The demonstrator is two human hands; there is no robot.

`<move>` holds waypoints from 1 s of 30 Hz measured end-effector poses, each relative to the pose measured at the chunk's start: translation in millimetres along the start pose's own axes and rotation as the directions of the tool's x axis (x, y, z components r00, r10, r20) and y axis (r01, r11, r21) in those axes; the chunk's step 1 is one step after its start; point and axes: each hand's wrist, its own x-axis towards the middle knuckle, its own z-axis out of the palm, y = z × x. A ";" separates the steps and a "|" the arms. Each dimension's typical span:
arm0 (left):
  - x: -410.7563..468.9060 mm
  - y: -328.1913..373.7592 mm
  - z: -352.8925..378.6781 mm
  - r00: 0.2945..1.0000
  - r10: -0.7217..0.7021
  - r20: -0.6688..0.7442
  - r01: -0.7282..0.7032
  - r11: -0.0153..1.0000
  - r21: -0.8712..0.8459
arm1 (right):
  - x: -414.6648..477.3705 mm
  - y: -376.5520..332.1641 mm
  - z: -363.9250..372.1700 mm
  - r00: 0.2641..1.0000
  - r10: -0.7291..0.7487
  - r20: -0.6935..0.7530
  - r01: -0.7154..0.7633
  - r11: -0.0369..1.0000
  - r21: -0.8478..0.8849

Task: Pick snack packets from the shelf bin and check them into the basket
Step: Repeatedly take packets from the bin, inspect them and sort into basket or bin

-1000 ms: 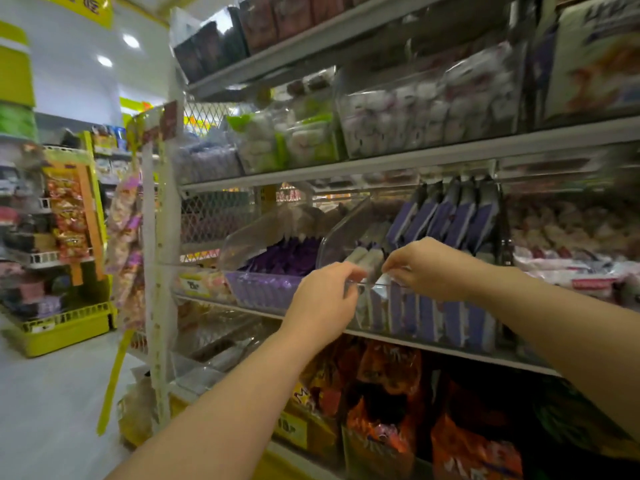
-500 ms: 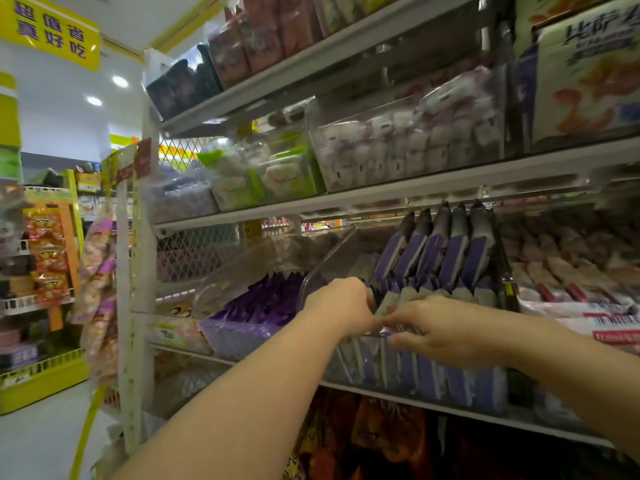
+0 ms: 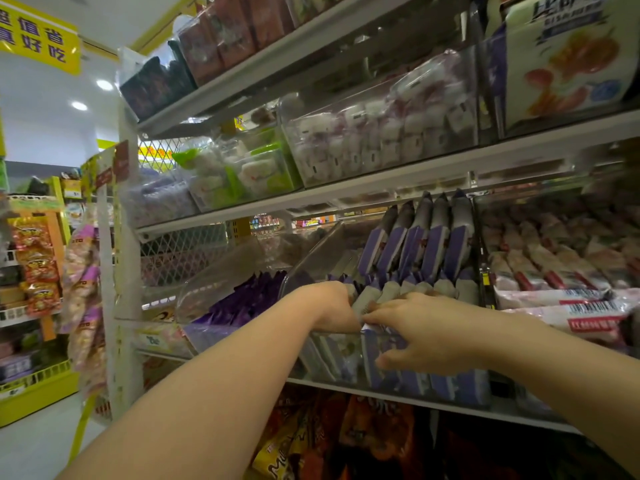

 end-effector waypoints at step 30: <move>-144.0 -81.7 35.1 0.501 -0.056 -0.864 -0.295 0.927 -0.231 | 5.1 -106.5 9.3 0.873 0.210 -0.440 0.144 0.751 0.644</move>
